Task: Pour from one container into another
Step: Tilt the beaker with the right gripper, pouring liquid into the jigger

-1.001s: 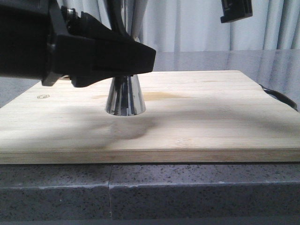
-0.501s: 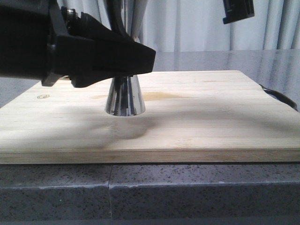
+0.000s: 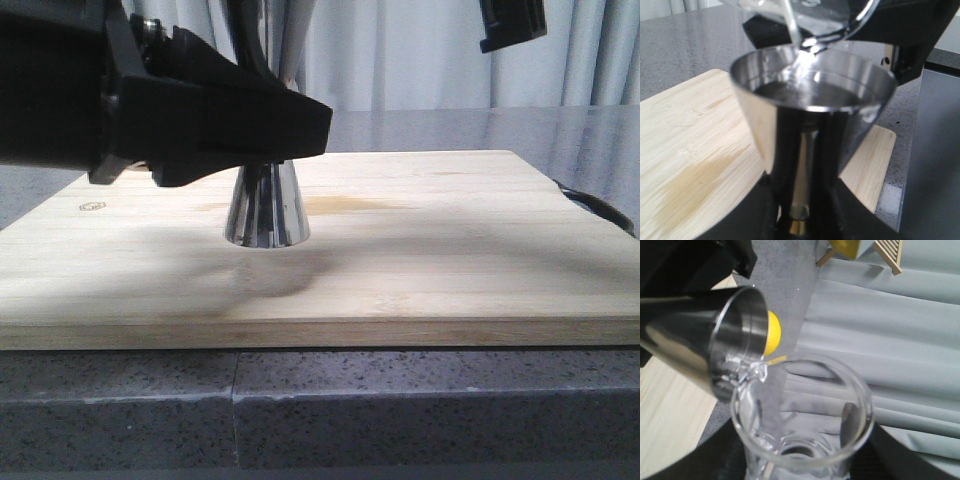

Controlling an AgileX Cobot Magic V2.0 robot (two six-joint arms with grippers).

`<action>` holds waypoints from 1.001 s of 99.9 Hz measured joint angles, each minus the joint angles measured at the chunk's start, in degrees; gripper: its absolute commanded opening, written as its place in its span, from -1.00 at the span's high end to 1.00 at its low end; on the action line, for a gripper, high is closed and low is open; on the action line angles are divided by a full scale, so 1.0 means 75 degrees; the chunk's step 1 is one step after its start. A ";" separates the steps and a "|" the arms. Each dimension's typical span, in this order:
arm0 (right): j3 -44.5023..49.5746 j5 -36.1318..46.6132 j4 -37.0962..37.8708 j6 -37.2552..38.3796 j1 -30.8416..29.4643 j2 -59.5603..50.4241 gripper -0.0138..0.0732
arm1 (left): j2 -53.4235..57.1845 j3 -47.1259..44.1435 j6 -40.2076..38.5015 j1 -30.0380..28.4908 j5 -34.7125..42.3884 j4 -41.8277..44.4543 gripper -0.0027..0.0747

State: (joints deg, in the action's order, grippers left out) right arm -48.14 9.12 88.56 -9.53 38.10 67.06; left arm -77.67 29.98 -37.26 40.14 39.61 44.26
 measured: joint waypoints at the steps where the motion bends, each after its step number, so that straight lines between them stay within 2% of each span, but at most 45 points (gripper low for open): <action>1: 0.0000 0.0000 0.0000 0.0000 0.0000 0.0000 0.31 | 0.0000 0.0000 0.0000 0.0000 0.0000 0.0000 0.98; 84: 0.0000 -0.0016 0.0307 0.0000 0.0000 0.0000 0.31 | 0.0000 0.0000 0.0000 0.0000 -0.0009 0.0000 0.98; 100: 0.0000 -0.0016 -0.0215 0.0000 0.0000 0.0000 0.31 | 0.0000 0.0000 0.0000 0.0000 -0.0009 0.0000 0.98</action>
State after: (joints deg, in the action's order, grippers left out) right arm -48.14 9.00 86.94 -9.53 38.10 67.06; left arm -77.67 29.98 -37.26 40.14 39.55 44.26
